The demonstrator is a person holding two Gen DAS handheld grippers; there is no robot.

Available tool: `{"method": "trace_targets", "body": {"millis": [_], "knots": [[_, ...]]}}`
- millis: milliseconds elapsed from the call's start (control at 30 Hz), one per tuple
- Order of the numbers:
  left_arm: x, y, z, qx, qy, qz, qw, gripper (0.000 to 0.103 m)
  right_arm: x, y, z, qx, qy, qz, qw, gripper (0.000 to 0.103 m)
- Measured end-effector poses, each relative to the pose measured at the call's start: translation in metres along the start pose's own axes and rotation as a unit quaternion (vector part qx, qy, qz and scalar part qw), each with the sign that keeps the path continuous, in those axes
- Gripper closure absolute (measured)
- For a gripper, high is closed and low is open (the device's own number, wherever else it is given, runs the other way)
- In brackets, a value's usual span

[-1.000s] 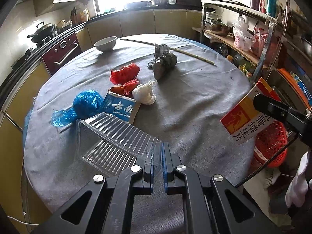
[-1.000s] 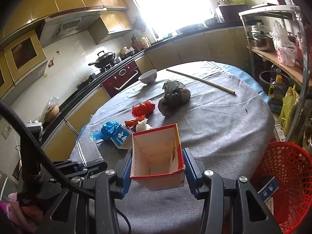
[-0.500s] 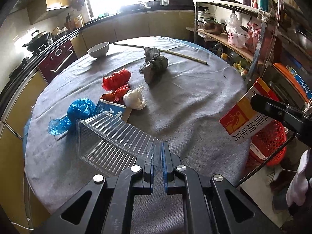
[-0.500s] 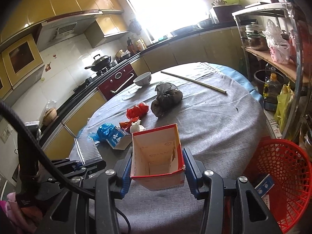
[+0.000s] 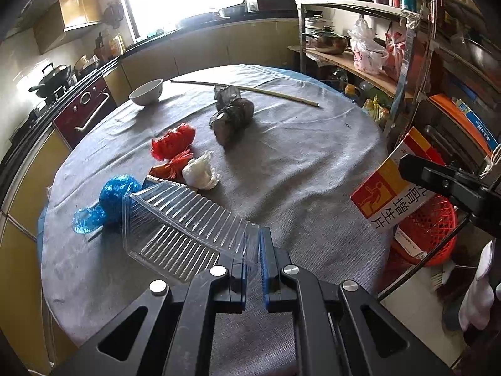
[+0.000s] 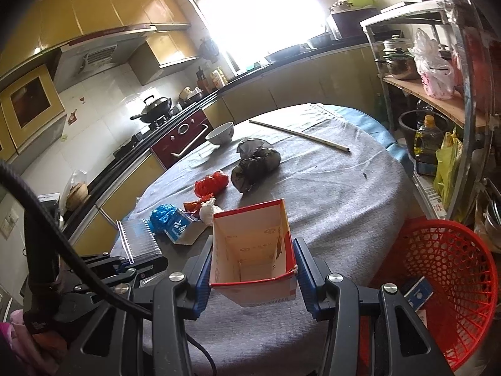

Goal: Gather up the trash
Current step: 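Lift the carton and plastic tray and carry both toward the red basket, then open the right tool over the basket while the left tool releases the plastic tray into it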

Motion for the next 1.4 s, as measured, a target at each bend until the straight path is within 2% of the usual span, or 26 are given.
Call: {"method": "trace_targets", "body": {"millis": [600,1100,1400], "knots": [[0.05,0.0,-0.018,0.015,-0.037,0.033,0.9987,0.095,0.039,0.025,0.0,0.02,-0.031,0.029,0.999,0.053],[0.095,-0.01,-0.027,0.011,-0.07,0.057,0.9958,0.095,0.082,0.052,0.003,0.037,-0.062,0.066,0.995,0.053],[0.128,-0.014,-0.035,0.007,-0.082,0.091,0.9925,0.095,0.116,0.07,0.013,0.042,-0.088,0.093,0.991,0.053]]}}
Point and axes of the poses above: each gripper's, at about its wrist camera, not at the fingertips, and y roughly against the way its jaws point, x to its right, z to its underside, the point moved 10 cm from there along -y, roughly the way its jaws point, and after that the axes turned 10 degrees about y, right-handed, at the moved point
